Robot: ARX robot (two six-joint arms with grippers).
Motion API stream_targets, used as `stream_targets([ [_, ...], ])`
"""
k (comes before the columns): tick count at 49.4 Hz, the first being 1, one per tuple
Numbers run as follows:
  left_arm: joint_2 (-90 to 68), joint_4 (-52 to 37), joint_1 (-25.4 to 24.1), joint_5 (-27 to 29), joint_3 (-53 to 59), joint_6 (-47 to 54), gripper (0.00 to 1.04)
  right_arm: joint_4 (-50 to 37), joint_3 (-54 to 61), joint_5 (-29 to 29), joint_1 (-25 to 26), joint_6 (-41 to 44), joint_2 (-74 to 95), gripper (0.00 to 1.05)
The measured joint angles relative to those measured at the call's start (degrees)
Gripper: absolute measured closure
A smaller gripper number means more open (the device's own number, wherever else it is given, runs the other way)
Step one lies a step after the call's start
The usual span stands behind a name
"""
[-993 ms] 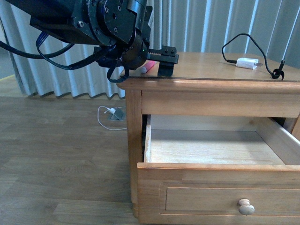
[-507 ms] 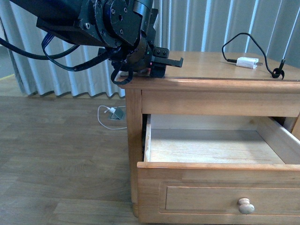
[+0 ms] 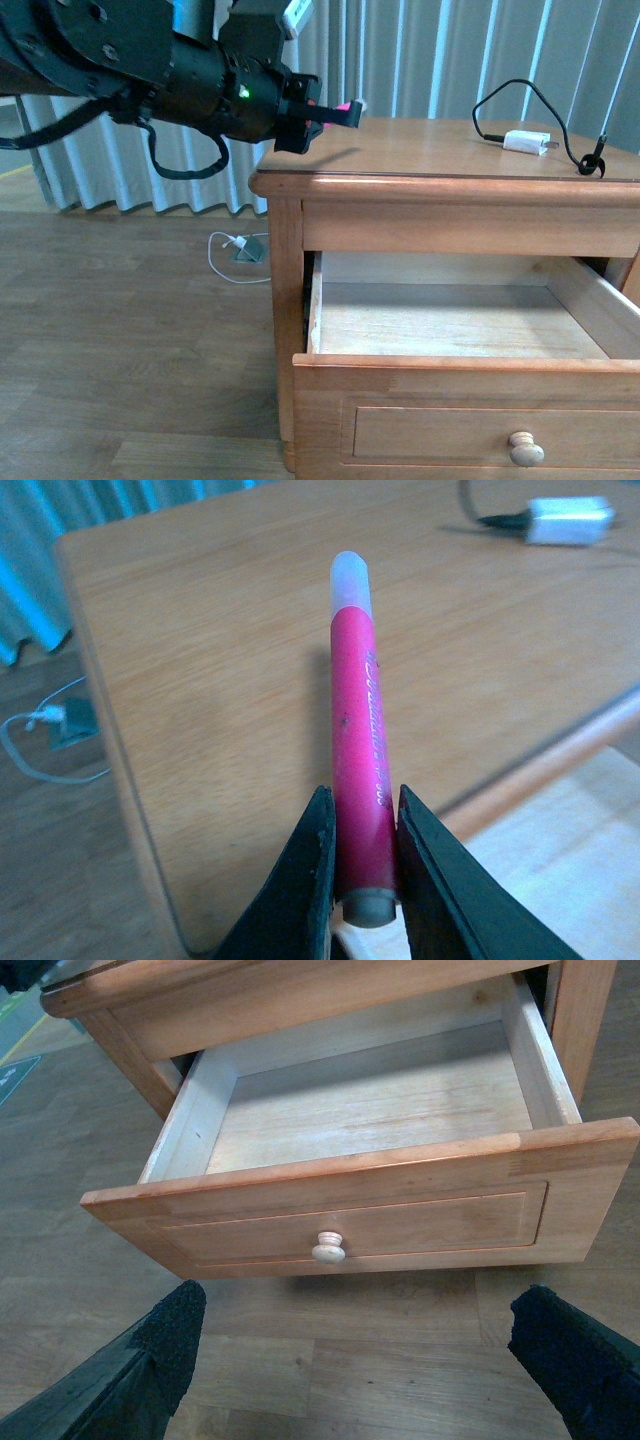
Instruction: Place pink marker in drawer with both arms
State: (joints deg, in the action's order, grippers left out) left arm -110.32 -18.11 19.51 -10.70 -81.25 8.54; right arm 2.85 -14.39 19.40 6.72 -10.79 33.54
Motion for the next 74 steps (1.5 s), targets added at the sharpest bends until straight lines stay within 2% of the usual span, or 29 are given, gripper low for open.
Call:
stream_targets([
  [7,6.73,0.24,1.22,-12.63,7.89,4.17,0.90,0.00,0.00,-0.02,0.00,0.00,0.00,0.08],
  [11,6.71,0.39,2.69,-14.01,10.58,6.03,0.90,0.00,0.00,0.00,0.00,0.00,0.00,0.08],
  [25,-1.33,-1.36,7.48,-9.33,11.82,8.59,0.90,0.00,0.00,-0.02,0.00,0.00,0.00,0.08],
  [36,-7.50,-2.29,9.33,-5.92,9.97,8.35,0.90,0.00,0.00,-0.02,0.00,0.00,0.00,0.08],
  [40,-7.98,-2.58,9.53,-5.27,9.66,8.13,0.78,0.00,0.00,-0.02,0.00,0.00,0.00,0.08],
  [46,-7.50,-3.52,9.62,-1.81,9.77,8.09,0.55,0.00,0.00,0.00,0.00,0.00,0.00,0.08],
  [49,-6.86,-4.44,9.60,-0.98,10.40,7.78,0.48,0.00,0.00,-0.02,0.00,0.00,0.00,0.08],
  [58,4.20,-8.09,7.87,4.20,19.58,3.41,0.14,0.00,0.00,-0.02,0.00,-0.02,0.00,0.08],
  [61,8.33,-8.11,6.73,5.73,22.75,2.89,0.05,0.00,0.00,-0.02,0.00,0.00,0.00,0.08],
  [74,30.97,-6.78,-1.03,5.40,38.40,0.04,0.06,0.00,0.00,-0.02,0.00,0.00,0.00,0.08],
])
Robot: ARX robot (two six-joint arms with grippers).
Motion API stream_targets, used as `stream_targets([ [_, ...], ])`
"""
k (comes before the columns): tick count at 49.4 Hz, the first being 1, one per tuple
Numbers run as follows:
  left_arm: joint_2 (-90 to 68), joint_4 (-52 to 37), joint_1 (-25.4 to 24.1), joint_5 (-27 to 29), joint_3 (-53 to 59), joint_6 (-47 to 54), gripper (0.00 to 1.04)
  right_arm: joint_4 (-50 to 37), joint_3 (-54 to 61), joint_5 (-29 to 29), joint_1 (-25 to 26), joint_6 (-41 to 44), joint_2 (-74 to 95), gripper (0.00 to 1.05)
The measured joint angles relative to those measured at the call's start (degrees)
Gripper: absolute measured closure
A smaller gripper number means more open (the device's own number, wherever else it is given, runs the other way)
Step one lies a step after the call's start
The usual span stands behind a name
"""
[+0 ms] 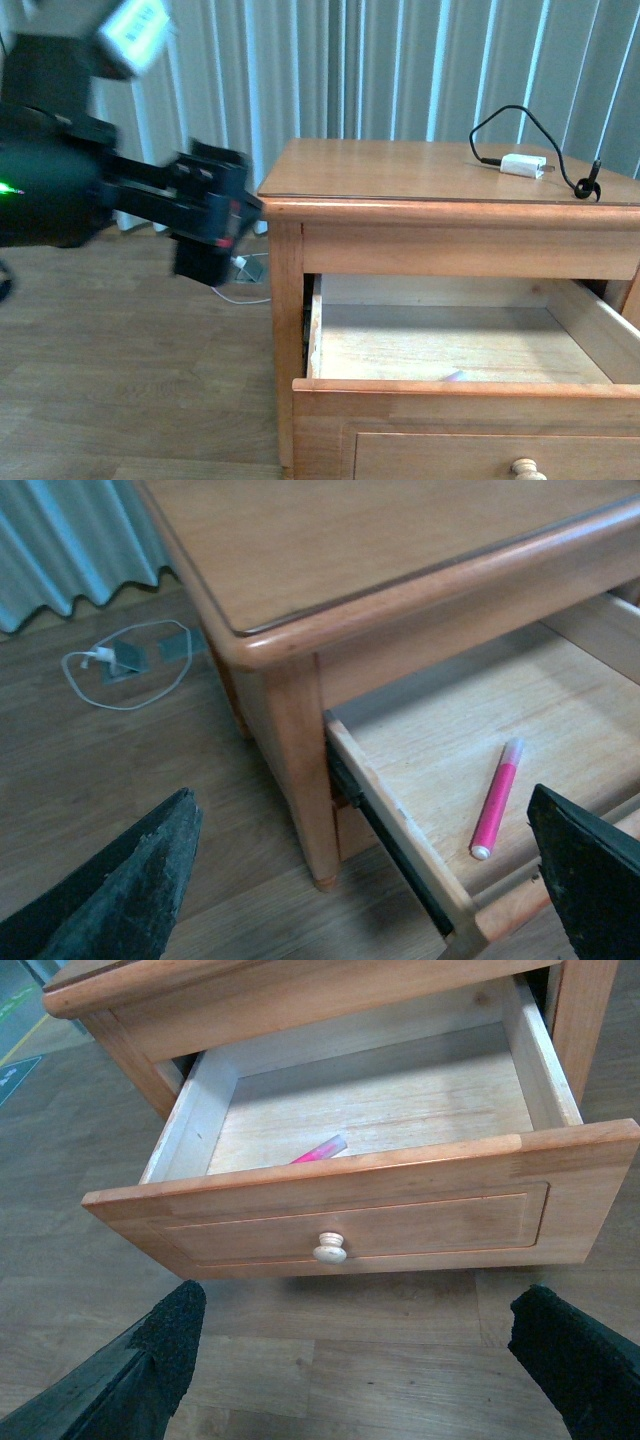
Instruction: Place pink marker in drawer with both arms
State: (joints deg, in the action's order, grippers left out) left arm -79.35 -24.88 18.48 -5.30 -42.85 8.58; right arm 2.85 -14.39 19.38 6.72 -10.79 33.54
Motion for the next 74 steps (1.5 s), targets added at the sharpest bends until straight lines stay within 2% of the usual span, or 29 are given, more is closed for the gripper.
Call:
stream_targets([
  [8,20.39,6.19,-5.53,-0.50,8.90,-2.78,0.06,0.00,0.00,0.00,0.00,0.00,0.00,0.08],
  [16,38.80,15.12,-11.61,3.93,19.32,-6.56,0.06,0.00,0.00,0.02,0.00,-0.02,0.00,0.08],
  [26,40.63,15.10,-11.89,4.85,20.57,-7.19,0.07,0.00,0.00,0.00,0.00,0.00,0.00,0.08],
  [28,41.29,9.22,-11.43,10.05,22.91,-7.50,0.17,0.00,0.00,0.02,0.00,0.00,0.00,0.08],
  [31,42.62,5.97,-11.74,11.34,25.29,-7.76,0.28,0.00,0.00,0.02,0.00,0.00,0.00,0.08],
  [36,45.13,4.98,-12.76,10.88,28.61,-8.04,0.46,0.00,0.00,0.02,0.00,0.00,0.00,0.08],
  [41,47.45,4.96,-16.57,5.73,31.36,-8.28,0.64,0.00,0.00,0.00,0.00,0.00,0.00,0.08],
  [52,52.17,5.20,-18.32,5.31,35.30,-8.66,1.01,0.00,0.00,0.02,0.00,0.00,0.00,0.08],
  [74,61.61,10.03,-18.34,5.31,40.04,-8.72,1.01,0.00,0.00,0.00,0.00,-0.02,0.00,0.08],
])
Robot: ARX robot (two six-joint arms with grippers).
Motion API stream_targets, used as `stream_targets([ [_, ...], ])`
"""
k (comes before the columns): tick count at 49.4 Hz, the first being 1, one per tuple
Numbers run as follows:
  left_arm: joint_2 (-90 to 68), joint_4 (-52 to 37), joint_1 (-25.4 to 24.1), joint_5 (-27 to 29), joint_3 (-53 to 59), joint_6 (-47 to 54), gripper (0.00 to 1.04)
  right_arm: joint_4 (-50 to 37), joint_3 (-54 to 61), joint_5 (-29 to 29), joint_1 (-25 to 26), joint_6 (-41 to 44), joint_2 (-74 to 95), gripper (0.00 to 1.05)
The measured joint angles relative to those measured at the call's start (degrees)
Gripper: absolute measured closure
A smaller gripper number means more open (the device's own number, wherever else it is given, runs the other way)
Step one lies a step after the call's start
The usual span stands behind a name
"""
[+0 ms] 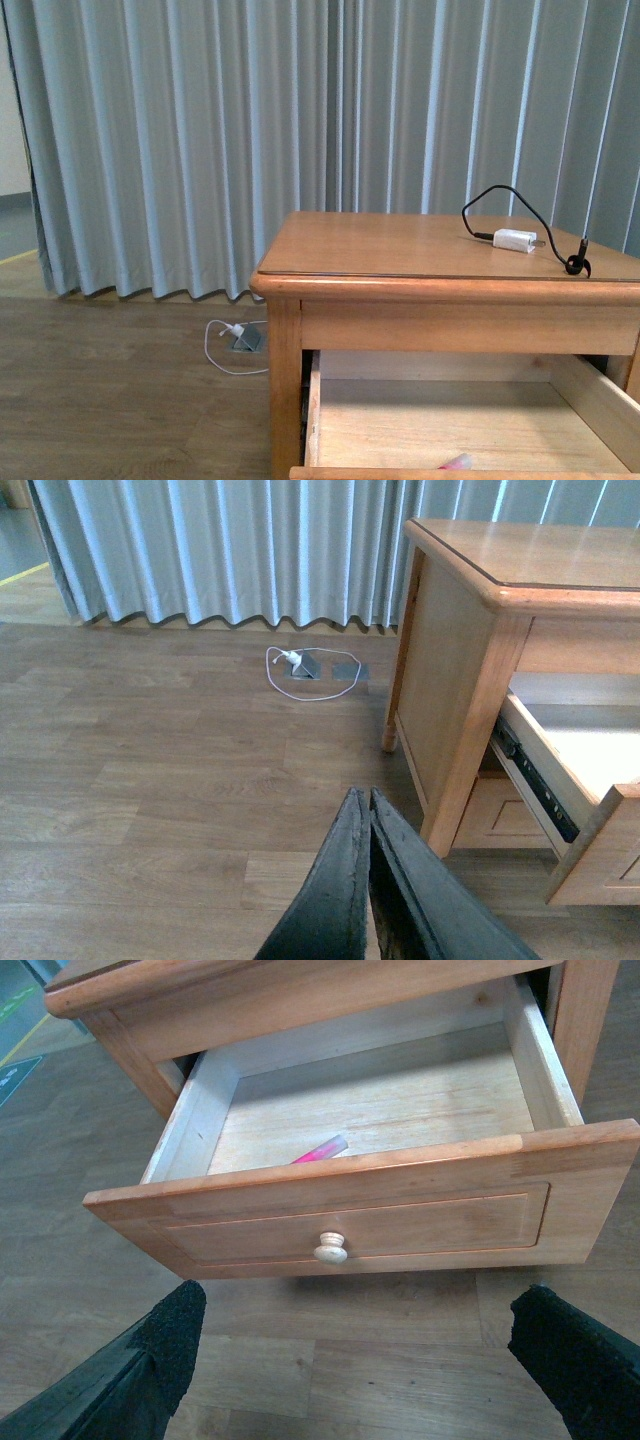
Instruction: Place pink marker in drawer with both arms
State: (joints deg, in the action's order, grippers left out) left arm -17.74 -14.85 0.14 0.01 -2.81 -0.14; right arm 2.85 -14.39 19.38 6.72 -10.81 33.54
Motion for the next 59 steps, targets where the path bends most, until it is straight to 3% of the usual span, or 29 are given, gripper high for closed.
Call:
stream_targets([
  [23,7.74,4.61,0.00,-0.02,1.51,0.00,1.01,0.00,-0.02,0.00,0.00,0.00,0.00,0.08],
  [29,16.37,14.32,0.00,-0.02,1.51,0.00,1.01,0.00,-0.02,-0.02,0.00,0.00,0.00,0.08],
  [44,17.44,14.73,0.00,-0.02,1.51,0.00,1.01,0.00,-0.02,0.00,0.00,0.00,0.00,0.08],
  [47,17.44,14.73,0.00,-0.02,1.51,-0.04,0.94,-1.40,0.35,-2.01,-0.57,0.24,-0.28,0.08],
  [51,17.44,14.73,0.00,-0.02,1.51,-0.04,0.80,-8.24,1.81,-10.60,-2.12,1.60,-0.31,0.08],
  [59,17.46,14.73,0.00,-0.02,1.51,-0.07,0.46,-5.68,-0.83,-6.54,-2.23,6.60,8.85,0.08],
])
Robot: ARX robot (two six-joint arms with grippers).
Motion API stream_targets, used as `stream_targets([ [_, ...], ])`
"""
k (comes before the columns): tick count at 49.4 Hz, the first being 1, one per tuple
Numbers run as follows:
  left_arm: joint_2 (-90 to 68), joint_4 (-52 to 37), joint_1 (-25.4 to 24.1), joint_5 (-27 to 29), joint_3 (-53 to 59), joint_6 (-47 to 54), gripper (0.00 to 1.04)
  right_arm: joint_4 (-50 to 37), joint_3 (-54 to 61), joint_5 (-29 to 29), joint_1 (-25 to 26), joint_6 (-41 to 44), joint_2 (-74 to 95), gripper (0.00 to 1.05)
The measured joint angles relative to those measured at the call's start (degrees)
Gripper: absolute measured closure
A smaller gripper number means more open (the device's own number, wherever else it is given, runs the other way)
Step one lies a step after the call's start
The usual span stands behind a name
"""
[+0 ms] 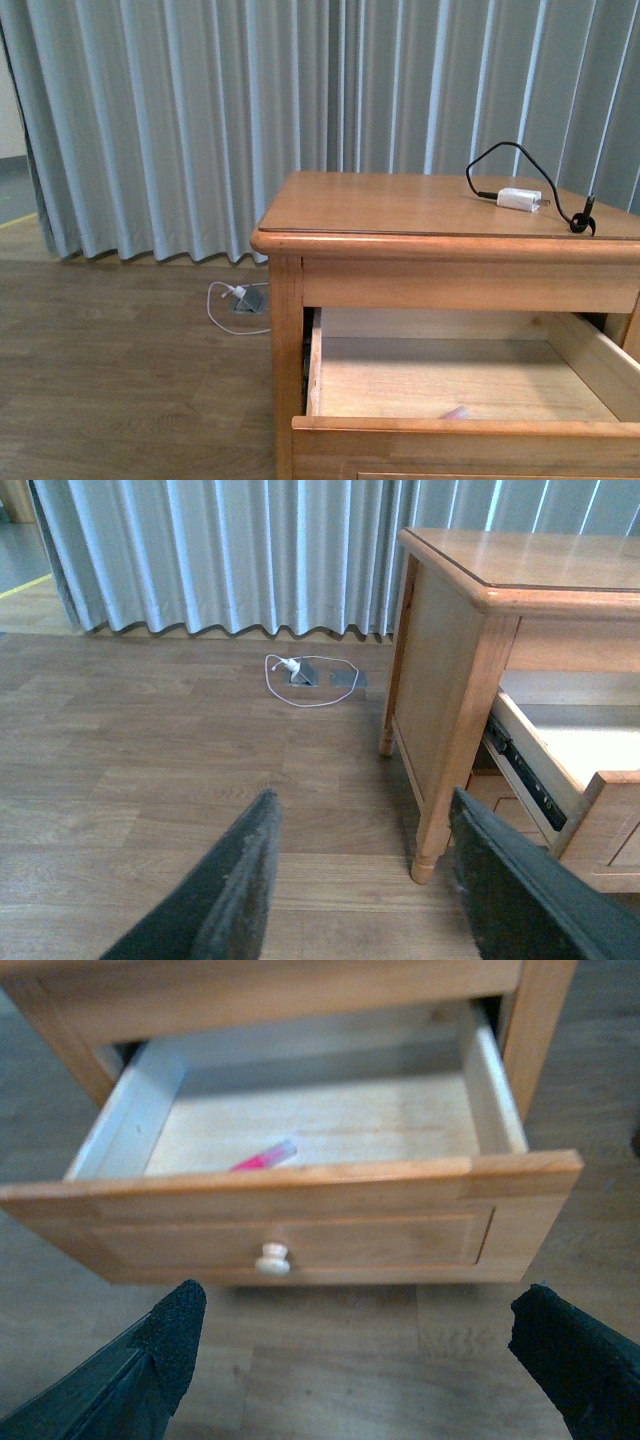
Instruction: Place pink marker in drawer with both arms
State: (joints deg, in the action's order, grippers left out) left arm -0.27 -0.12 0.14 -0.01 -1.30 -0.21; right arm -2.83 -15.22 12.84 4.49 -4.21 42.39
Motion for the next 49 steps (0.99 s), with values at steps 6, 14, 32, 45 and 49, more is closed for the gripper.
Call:
stream_targets([
  [6,0.00,0.00,0.00,0.00,0.00,0.02,0.26,-2.05,-1.60,2.32,-0.11,3.10,9.70,0.08],
  [14,0.02,0.00,0.00,0.00,0.00,0.07,0.04,-9.09,-4.74,1.38,-1.84,5.66,23.41,0.08],
  [32,0.02,0.00,0.00,0.00,0.00,0.07,0.06,-25.46,-15.63,-5.64,-8.13,4.94,54.16,0.08],
  [45,0.02,0.00,0.00,0.00,0.00,0.07,0.06,-32.26,-22.86,-8.76,-9.14,2.01,64.13,0.08],
  [49,0.02,0.00,0.00,0.00,0.00,0.07,0.06,-33.33,-25.57,-9.81,-9.35,1.51,66.66,0.08],
])
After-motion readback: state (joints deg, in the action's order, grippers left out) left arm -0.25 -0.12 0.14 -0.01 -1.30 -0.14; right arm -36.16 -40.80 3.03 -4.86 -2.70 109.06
